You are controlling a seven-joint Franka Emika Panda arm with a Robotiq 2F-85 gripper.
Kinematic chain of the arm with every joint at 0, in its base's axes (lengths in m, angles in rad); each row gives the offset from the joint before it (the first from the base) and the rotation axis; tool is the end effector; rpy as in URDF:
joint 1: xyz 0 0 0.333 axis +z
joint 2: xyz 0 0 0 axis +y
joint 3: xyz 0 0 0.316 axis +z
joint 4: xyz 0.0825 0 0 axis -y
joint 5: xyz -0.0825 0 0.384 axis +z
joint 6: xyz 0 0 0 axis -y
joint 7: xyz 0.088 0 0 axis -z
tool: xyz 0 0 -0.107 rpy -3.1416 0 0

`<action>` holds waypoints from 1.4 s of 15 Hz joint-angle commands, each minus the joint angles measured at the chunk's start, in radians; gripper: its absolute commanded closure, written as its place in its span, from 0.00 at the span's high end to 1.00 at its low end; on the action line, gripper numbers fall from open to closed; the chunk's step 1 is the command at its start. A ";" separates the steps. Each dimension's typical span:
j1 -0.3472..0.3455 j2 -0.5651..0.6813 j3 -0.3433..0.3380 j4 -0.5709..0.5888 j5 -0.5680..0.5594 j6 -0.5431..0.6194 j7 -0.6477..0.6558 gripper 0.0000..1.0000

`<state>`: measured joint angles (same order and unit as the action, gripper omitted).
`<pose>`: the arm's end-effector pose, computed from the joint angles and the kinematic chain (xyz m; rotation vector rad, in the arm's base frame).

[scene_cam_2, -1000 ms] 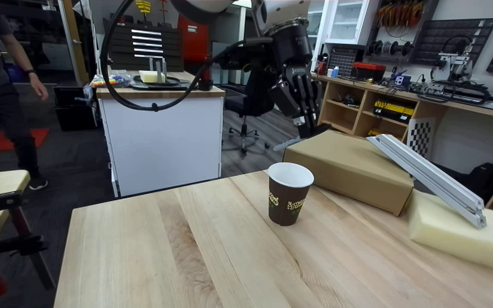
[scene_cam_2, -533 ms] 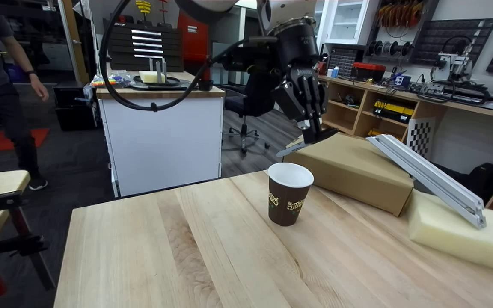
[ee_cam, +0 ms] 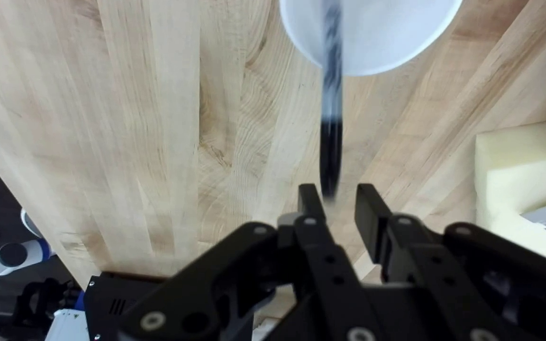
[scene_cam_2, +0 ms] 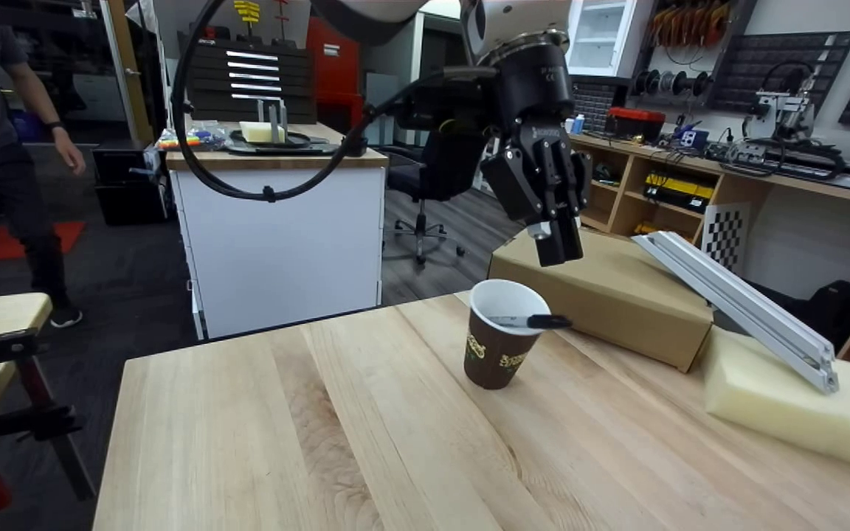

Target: Put the marker in the cup

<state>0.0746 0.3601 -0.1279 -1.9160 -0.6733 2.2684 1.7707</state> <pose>0.6239 -0.0450 0.3125 2.1008 -1.7160 0.5735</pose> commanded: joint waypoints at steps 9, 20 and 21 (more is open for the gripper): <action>-0.012 -0.143 0.013 -0.096 0.008 0.117 -0.038 1.00; -0.011 -0.167 0.023 -0.121 0.001 0.185 -0.024 1.00; -0.011 -0.167 0.023 -0.121 0.001 0.186 -0.024 1.00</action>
